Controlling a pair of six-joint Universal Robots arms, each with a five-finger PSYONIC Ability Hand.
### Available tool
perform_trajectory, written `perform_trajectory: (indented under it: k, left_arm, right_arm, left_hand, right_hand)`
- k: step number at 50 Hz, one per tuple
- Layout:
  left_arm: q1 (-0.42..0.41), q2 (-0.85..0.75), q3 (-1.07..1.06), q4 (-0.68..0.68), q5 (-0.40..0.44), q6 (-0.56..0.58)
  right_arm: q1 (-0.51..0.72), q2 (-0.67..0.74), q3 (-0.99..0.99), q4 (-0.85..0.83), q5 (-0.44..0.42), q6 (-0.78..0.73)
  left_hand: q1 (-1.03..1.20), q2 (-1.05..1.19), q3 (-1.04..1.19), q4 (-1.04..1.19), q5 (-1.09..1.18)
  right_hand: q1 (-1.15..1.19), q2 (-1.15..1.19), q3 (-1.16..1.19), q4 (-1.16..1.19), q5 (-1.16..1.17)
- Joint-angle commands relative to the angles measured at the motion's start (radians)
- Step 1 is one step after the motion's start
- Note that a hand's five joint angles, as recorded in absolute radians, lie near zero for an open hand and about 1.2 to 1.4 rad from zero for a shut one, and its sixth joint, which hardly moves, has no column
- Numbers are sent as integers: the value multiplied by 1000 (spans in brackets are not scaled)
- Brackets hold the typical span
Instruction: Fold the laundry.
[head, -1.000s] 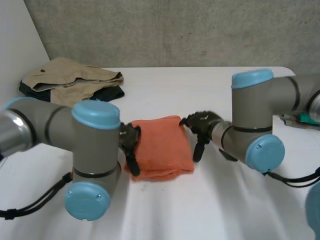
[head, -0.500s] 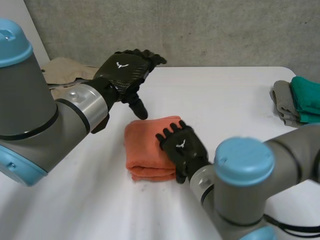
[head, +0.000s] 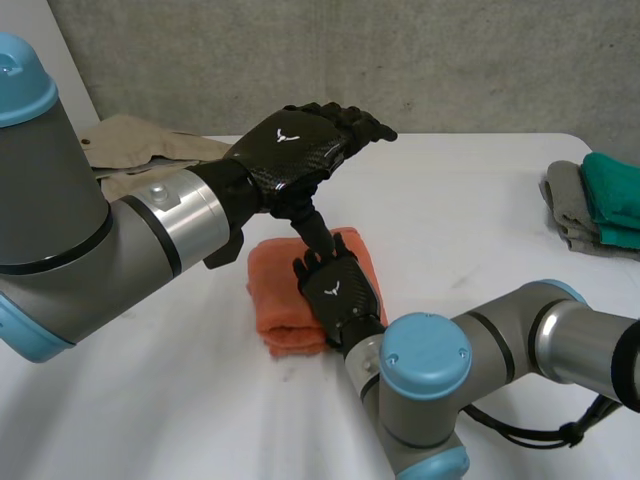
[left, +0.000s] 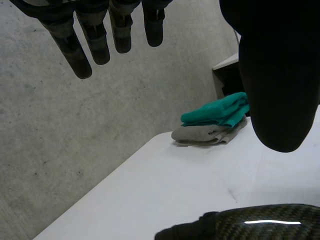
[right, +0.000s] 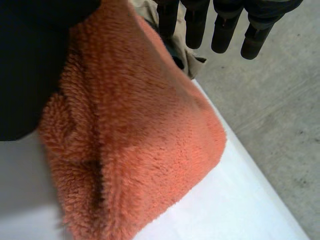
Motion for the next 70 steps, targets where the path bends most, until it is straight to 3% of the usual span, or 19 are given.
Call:
perform_trajectory:
  k: [1, 7, 9, 10, 11, 14, 27, 39, 43, 48, 52, 58, 61, 70]
  left_arm:
    - [0, -2, 0, 16, -1, 0]
    - [2, -2, -1, 16, -1, 0]
    - [2, -3, -3, 16, -1, 0]
    - [2, -3, -3, 16, -1, 0]
    - [2, -3, -1, 16, -1, 0]
    - [2, -3, 0, 16, -1, 0]
    - [9, 44, 46, 19, -6, -1]
    - [2, 69, 63, 39, -6, -29]
    - [-1, 67, 55, 39, -6, -40]
    - [-9, 55, 48, 40, -6, -41]
    - [-27, 49, 32, 46, -6, -41]
    - [-30, 29, 23, 60, -7, -41]
    - [-32, 30, 26, 60, -7, -41]
    - [-33, 44, 31, 60, -9, -40]
  right_arm:
    - [-13, 26, -75, 9, -8, -9]
    - [-34, 52, -136, 17, -26, -6]
    - [-39, 61, -153, 17, -46, -6]
    - [-50, 77, -170, 17, -72, -6]
    - [-54, 81, -178, 17, -86, -6]
    - [-83, 84, -216, 14, -120, -6]
    - [-281, -46, -434, 6, -126, 77]
    - [-684, -147, -434, 0, -151, 166]
    - [-842, -123, -432, -15, -241, 198]
    - [-1005, 72, -449, -31, -474, 208]
    - [-1088, 187, -449, -29, -598, 191]
    - [-1146, 230, -423, -14, -655, 113]
    - [-1146, 197, -403, -6, -635, 102]
    - [-1151, -15, -326, 89, -577, 160]
  left_hand:
    - [-8, -26, -31, -21, -45]
    - [-11, -29, -34, -24, -48]
    - [-11, -29, -34, -24, -48]
    - [-11, -29, -34, -24, -48]
    - [-11, -29, -34, -24, -48]
    - [-11, -29, -34, -24, -48]
    - [-11, -29, -34, -24, -48]
    - [-11, -29, -34, -24, -48]
    - [-11, -29, -34, -24, -48]
    - [-11, -29, -34, -24, -48]
    - [-11, -29, -34, -24, -48]
    - [-8, -26, -31, -21, -45]
    - [-8, -26, -31, -21, -45]
    - [-5, -23, -28, -18, -42]
  right_hand:
    - [-27, -38, -37, -41, -46]
    - [247, 235, 237, 233, 227]
    - [508, 496, 498, 494, 488]
    - [948, 936, 938, 934, 928]
    - [1193, 1181, 1183, 1179, 1173]
    - [1195, 1183, 1185, 1181, 1175]
    - [1195, 1183, 1185, 1181, 1175]
    - [1195, 1183, 1185, 1181, 1175]
    - [1195, 1183, 1185, 1181, 1175]
    - [1195, 1183, 1185, 1181, 1175]
    - [1195, 1183, 1185, 1181, 1175]
    - [1185, 1173, 1175, 1171, 1165]
    - [-27, -38, -37, -41, -46]
    - [-27, -38, -37, -41, -46]
